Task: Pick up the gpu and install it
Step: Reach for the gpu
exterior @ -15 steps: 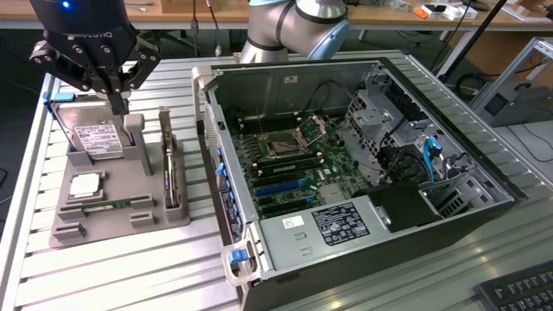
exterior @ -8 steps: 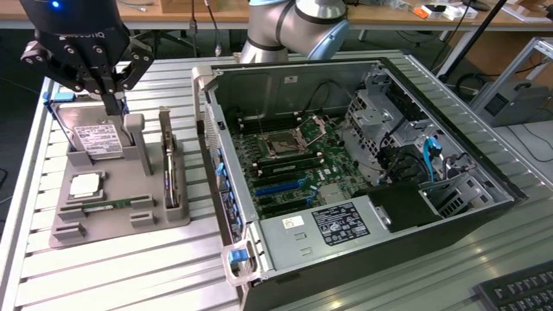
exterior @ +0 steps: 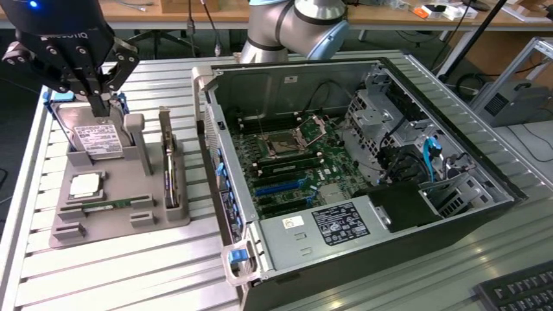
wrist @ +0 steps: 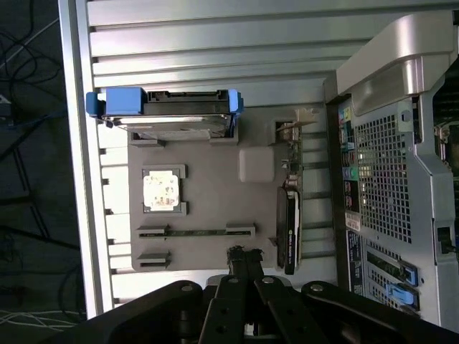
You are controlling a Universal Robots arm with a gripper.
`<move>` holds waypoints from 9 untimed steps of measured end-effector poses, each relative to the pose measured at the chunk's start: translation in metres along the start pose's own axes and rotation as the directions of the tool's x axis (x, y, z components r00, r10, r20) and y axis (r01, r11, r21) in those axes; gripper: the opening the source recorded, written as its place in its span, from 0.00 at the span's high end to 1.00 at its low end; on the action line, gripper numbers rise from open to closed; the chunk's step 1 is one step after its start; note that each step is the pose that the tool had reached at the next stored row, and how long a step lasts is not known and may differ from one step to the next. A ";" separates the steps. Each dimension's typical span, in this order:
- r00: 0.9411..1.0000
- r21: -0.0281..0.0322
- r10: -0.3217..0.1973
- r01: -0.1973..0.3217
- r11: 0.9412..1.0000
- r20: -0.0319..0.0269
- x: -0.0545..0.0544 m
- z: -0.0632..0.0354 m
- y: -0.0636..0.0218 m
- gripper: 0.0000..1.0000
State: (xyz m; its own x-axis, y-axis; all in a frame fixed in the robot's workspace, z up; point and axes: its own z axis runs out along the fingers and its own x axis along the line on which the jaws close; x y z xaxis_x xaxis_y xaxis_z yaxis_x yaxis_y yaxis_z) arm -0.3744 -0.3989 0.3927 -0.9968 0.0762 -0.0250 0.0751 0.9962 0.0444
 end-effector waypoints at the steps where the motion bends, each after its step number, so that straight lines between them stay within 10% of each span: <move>1: 1.000 0.000 0.000 0.000 1.000 0.000 0.001 0.0000 -0.0001 0.89; 9: 1.000 0.000 0.000 0.000 1.000 0.000 0.011 -0.0002 -0.0009 0.89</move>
State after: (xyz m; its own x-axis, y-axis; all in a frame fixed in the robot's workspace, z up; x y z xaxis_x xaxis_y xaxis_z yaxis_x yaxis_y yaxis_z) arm -0.3857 -0.3989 0.3926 -0.9968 0.0762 -0.0250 0.0751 0.9962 0.0444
